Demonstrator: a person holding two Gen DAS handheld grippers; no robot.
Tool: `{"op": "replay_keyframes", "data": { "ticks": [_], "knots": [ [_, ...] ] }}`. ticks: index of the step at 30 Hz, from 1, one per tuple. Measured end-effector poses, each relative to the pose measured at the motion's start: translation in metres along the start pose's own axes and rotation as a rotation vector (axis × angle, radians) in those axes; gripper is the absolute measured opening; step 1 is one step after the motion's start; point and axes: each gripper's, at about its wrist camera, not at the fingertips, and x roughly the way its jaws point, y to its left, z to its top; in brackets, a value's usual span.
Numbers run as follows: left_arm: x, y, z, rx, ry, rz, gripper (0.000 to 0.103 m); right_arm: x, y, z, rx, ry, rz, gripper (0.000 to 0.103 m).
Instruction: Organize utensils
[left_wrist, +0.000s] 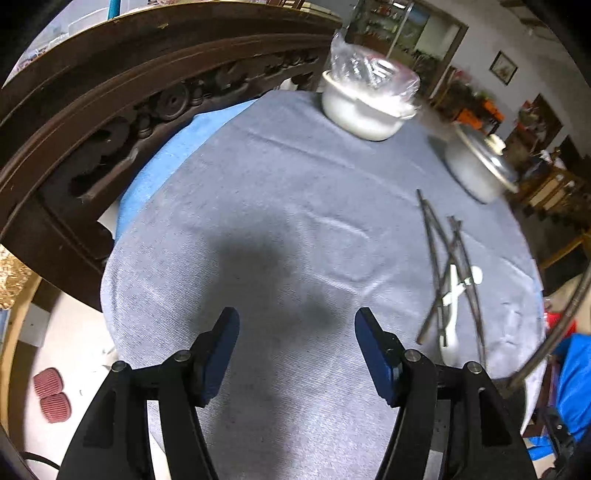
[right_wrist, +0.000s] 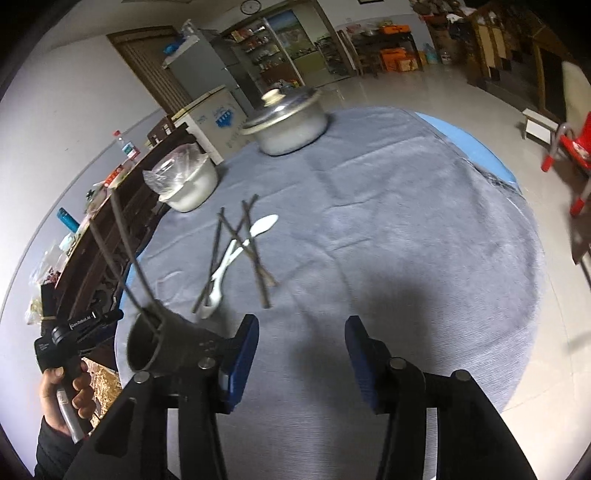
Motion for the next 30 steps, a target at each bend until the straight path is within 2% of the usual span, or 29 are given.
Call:
{"op": "replay_keyframes", "data": {
  "ticks": [3, 7, 10, 18, 26, 30],
  "knots": [
    [0.004, -0.006, 0.009, -0.017, 0.018, 0.004, 0.066, -0.001, -0.014, 0.009, 0.008, -0.008, -0.001, 0.059],
    [0.009, -0.014, 0.021, -0.040, 0.030, 0.016, 0.067, 0.002, -0.025, 0.022, 0.000, 0.014, 0.008, 0.059],
    [0.014, -0.017, 0.024, -0.042, 0.053, 0.022, 0.067, 0.003, -0.026, 0.030, -0.022, 0.028, 0.007, 0.067],
    [0.022, -0.003, 0.021, -0.102, 0.067, 0.013, 0.067, 0.006, -0.017, 0.047, -0.057, 0.064, 0.005, 0.068],
    [0.014, 0.005, 0.020, -0.060, 0.039, -0.053, 0.067, 0.002, -0.005, 0.038, -0.014, 0.051, 0.009, 0.070],
    [0.010, 0.011, 0.022, -0.025, 0.039, -0.088, 0.067, -0.001, -0.003, 0.030, 0.016, 0.037, -0.024, 0.070]
  ]
}}
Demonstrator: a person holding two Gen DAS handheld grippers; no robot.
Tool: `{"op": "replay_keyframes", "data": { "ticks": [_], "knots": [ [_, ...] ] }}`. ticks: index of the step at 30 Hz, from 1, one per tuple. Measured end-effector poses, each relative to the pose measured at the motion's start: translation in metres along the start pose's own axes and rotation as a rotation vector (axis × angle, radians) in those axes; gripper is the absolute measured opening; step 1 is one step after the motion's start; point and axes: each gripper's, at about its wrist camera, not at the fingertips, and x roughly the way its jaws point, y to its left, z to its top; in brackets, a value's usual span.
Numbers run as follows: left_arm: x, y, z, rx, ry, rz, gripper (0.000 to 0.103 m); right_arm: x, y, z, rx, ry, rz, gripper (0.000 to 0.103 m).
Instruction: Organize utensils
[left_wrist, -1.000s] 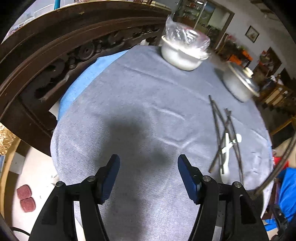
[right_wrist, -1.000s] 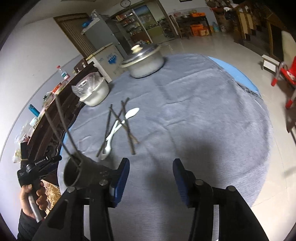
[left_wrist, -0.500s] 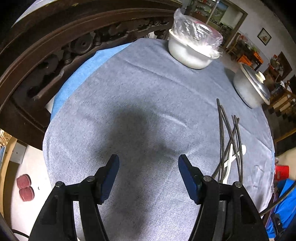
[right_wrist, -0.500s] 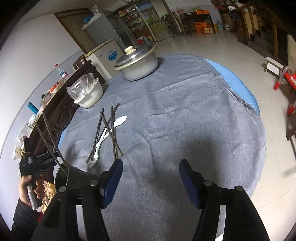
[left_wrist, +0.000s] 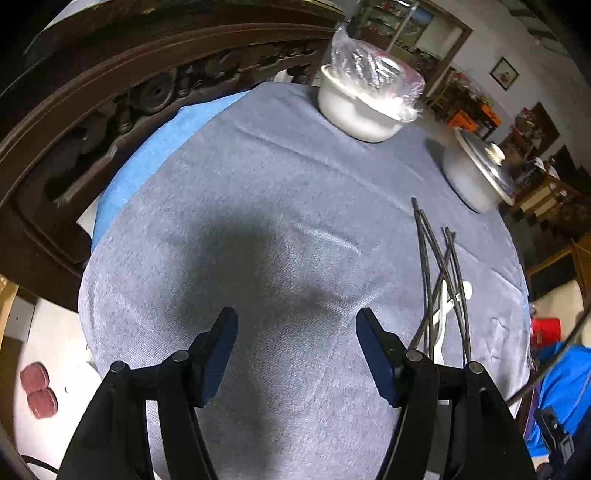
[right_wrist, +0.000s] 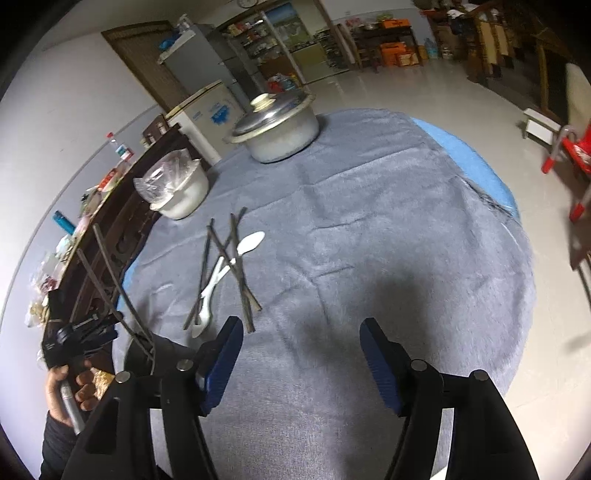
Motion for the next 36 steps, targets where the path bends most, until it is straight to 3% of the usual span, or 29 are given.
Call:
{"op": "replay_keyframes", "data": {
  "ticks": [4, 13, 29, 36],
  "knots": [
    [-0.009, 0.007, -0.002, 0.035, -0.015, -0.016, 0.067, -0.001, -0.002, -0.007, 0.041, 0.002, -0.029, 0.070],
    [-0.015, 0.029, -0.009, -0.010, -0.019, -0.058, 0.067, -0.010, 0.003, -0.016, 0.033, 0.009, -0.061, 0.070],
    [-0.001, -0.003, -0.011, 0.098, 0.012, -0.019, 0.067, -0.003, -0.030, -0.016, 0.114, 0.011, -0.047, 0.070],
    [0.005, -0.001, -0.011, 0.098, 0.023, 0.012, 0.067, 0.009, -0.035, -0.016, 0.129, 0.028, -0.030, 0.070]
  ]
}}
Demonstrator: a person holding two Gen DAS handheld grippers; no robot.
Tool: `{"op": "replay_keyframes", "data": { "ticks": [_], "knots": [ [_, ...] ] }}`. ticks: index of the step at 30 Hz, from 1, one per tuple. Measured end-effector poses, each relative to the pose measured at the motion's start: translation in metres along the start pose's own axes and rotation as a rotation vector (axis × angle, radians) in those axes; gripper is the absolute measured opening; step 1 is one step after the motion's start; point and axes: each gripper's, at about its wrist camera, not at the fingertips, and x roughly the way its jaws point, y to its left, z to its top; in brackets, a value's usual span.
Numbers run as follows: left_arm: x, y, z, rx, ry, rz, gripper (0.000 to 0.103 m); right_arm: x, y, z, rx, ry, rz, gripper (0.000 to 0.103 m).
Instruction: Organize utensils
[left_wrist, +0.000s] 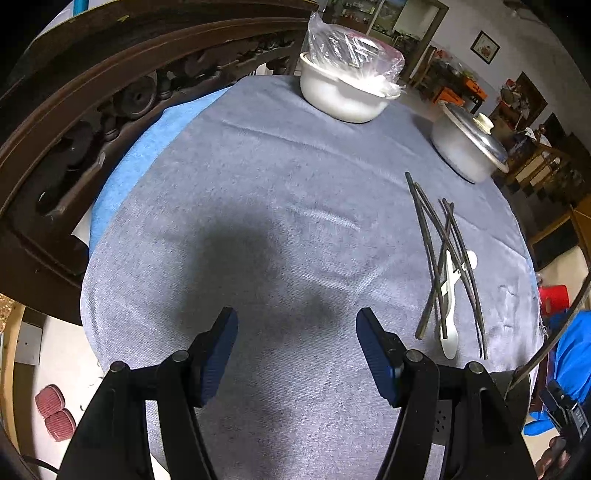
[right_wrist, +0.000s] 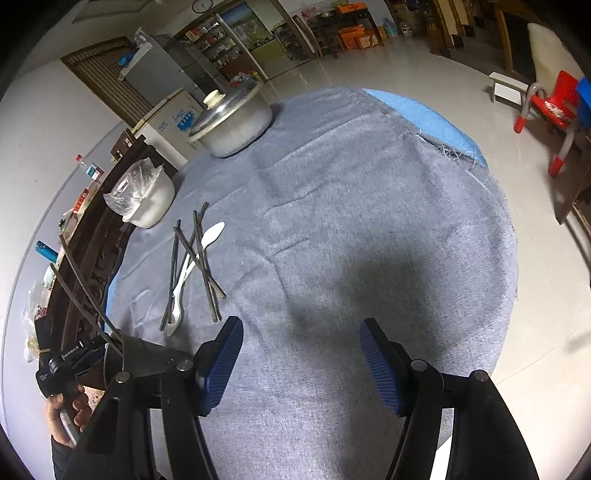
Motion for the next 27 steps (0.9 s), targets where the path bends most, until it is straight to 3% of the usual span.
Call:
{"op": "replay_keyframes", "data": {
  "ticks": [21, 27],
  "knots": [
    [-0.016, 0.011, 0.001, -0.013, -0.032, 0.007, 0.067, 0.003, 0.016, 0.010, -0.035, 0.000, 0.022, 0.070],
    [-0.021, 0.013, 0.002, -0.009, -0.044, 0.020, 0.067, 0.019, 0.022, 0.014, -0.064, 0.045, 0.020, 0.070]
  ]
}}
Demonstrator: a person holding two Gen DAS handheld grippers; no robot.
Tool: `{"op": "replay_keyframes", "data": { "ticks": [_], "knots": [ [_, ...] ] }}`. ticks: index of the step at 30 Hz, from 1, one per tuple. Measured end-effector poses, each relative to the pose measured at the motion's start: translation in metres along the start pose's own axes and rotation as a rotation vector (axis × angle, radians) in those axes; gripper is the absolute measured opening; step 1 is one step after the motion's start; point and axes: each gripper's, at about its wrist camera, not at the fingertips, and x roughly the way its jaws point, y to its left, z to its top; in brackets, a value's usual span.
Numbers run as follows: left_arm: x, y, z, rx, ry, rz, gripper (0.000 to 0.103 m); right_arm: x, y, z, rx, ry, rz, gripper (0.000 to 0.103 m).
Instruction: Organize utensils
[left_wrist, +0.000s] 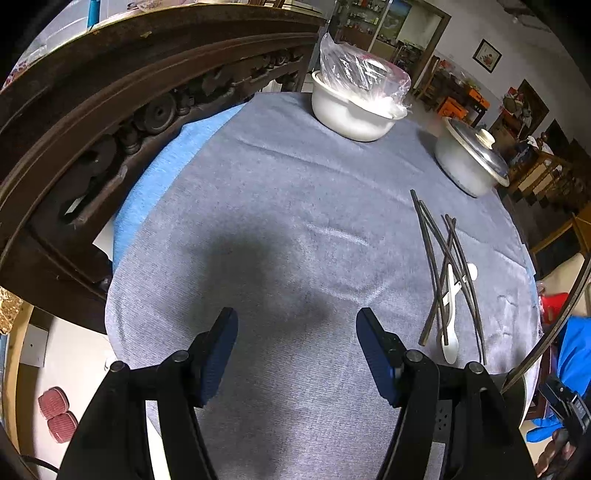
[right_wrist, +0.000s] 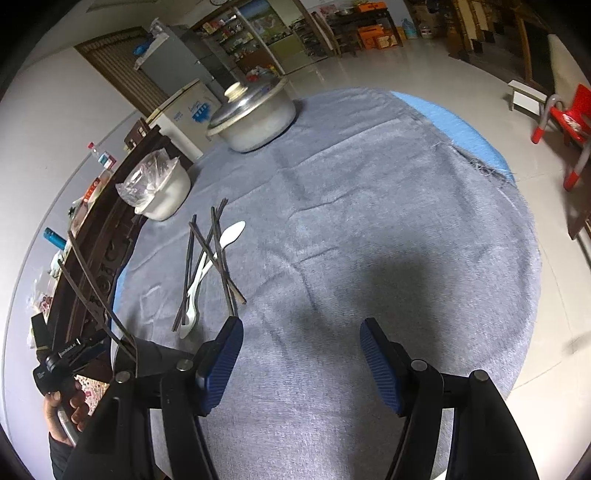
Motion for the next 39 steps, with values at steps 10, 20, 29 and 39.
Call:
{"op": "replay_keyframes", "data": {
  "ticks": [10, 20, 29, 39],
  "knots": [
    [0.014, 0.006, 0.010, -0.001, 0.014, 0.002, 0.067, 0.061, 0.053, 0.042, -0.177, 0.143, -0.013, 0.070],
    [0.044, 0.013, 0.020, -0.001, 0.073, 0.006, 0.067, 0.163, 0.134, 0.112, -0.361, 0.313, -0.037, 0.059],
    [0.065, -0.001, 0.040, 0.039, 0.094, 0.013, 0.067, 0.235, 0.176, 0.130, -0.472, 0.425, -0.125, 0.028],
    [0.076, -0.048, 0.063, 0.120, 0.111, -0.022, 0.067, 0.217, 0.162, 0.139, -0.351, 0.372, -0.064, 0.007]
  ]
}}
